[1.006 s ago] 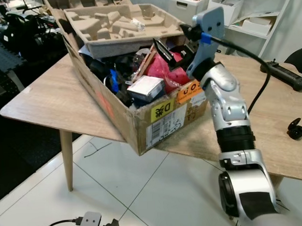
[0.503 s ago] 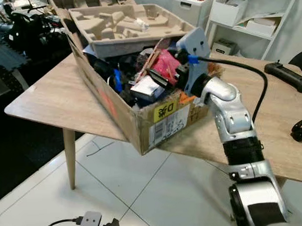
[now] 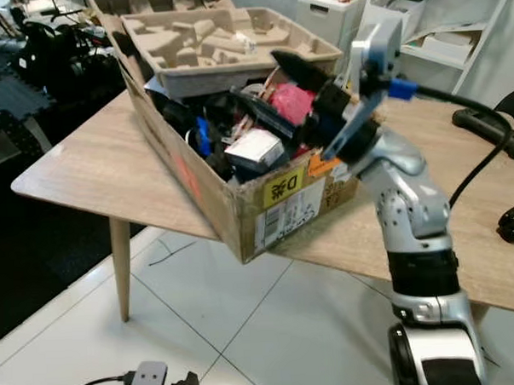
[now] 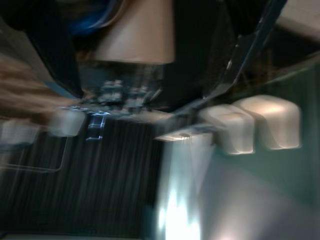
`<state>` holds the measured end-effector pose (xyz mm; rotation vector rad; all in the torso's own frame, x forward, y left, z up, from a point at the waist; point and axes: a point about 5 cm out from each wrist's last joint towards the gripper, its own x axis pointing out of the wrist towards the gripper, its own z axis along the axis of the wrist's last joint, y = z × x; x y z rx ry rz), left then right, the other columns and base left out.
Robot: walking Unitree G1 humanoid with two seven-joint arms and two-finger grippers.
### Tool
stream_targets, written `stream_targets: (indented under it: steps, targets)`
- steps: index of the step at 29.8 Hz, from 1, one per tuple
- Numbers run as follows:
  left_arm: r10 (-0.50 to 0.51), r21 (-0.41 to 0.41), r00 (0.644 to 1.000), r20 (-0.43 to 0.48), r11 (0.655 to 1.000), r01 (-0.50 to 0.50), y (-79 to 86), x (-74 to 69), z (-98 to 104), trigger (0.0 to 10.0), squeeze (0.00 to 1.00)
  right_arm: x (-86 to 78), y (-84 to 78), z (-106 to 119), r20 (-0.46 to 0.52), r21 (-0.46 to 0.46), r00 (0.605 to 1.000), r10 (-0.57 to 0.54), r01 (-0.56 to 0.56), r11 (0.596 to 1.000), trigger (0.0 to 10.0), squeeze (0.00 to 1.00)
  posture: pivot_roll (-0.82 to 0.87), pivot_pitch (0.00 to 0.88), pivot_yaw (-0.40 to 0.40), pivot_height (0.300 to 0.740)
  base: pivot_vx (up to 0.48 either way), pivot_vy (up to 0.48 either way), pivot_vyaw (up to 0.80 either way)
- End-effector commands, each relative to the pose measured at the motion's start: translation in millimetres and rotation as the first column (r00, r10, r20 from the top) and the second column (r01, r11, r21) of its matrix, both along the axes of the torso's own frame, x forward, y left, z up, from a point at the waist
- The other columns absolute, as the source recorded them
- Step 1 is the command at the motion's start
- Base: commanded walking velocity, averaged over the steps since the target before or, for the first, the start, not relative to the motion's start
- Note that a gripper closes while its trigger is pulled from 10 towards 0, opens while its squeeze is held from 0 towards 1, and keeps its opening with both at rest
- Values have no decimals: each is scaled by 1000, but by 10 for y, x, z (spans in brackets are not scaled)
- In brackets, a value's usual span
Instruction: Picking trash to rubbish bin
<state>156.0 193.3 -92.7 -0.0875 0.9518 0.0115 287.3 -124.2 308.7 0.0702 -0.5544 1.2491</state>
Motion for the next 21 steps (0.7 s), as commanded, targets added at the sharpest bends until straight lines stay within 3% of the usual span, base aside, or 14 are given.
stream_targets:
  steps: [1,4,5,6,7,8,9,10,12,13,15,17,21]
  targets:
    - [129,25,990,52,991,-130,257,72,76,10000,0,-248,132,-114,-26,-86,973,230,-232,969,10000,498,62,82,-57,740,0,0,0]
    - [170,26,983,76,985,-172,327,111,110,10000,0,-317,158,-177,-53,-109,955,291,-296,949,10000,498,62,82,-57,740,0,0,0]
    - [221,19,969,111,974,-224,415,170,160,10000,0,-340,186,-226,-87,-113,942,323,-332,937,10000,298,65,83,-57,740,0,0,0]
    - [284,10,944,170,957,-290,551,270,251,10000,0,-350,218,-308,-130,-123,930,344,-360,925,10000,0,66,82,-57,740,0,0,0]
    - [284,10,944,170,957,-290,551,270,251,10000,0,-350,218,-308,-130,-123,930,344,-360,925,10000,0,66,82,-57,740,0,0,0]
    - [340,-5,910,237,937,-349,696,385,365,10000,0,-348,250,-409,-173,-135,920,353,-377,916,10000,0,70,83,-58,740,0,0,0]
    - [404,-39,840,362,907,-419,938,595,604,10000,0,-364,294,-620,-268,-162,890,369,-419,893,10000,0,74,84,-59,740,0,0,0]
    - [403,-53,815,416,906,-420,1013,691,716,10000,0,-375,300,-729,-314,-178,875,369,-436,882,10000,0,75,85,-59,740,0,0,0]
    - [394,-72,780,486,908,-413,1092,818,869,10000,0,-395,299,-874,-380,-193,849,366,-460,867,10000,0,76,86,-58,740,0,0,0]
    - [394,-72,780,486,908,-413,1092,818,869,10000,0,-395,299,-874,-380,-193,849,366,-460,867,10000,0,76,86,-58,740,0,0,0]
    - [392,-100,736,552,907,-408,1160,938,1025,10000,0,-421,288,-986,-439,-200,822,363,-483,852,10000,0,77,86,-58,740,0,0,0]
    - [391,-109,721,571,907,-406,1179,971,1072,10000,0,-433,283,-1017,-455,-204,814,361,-490,848,10000,0,77,86,-58,740,0,0,0]
    - [365,-145,588,722,911,-387,1359,1208,1506,10000,0,-462,272,-1392,-573,-329,779,254,-503,799,10000,0,76,91,-52,740,0,0,0]
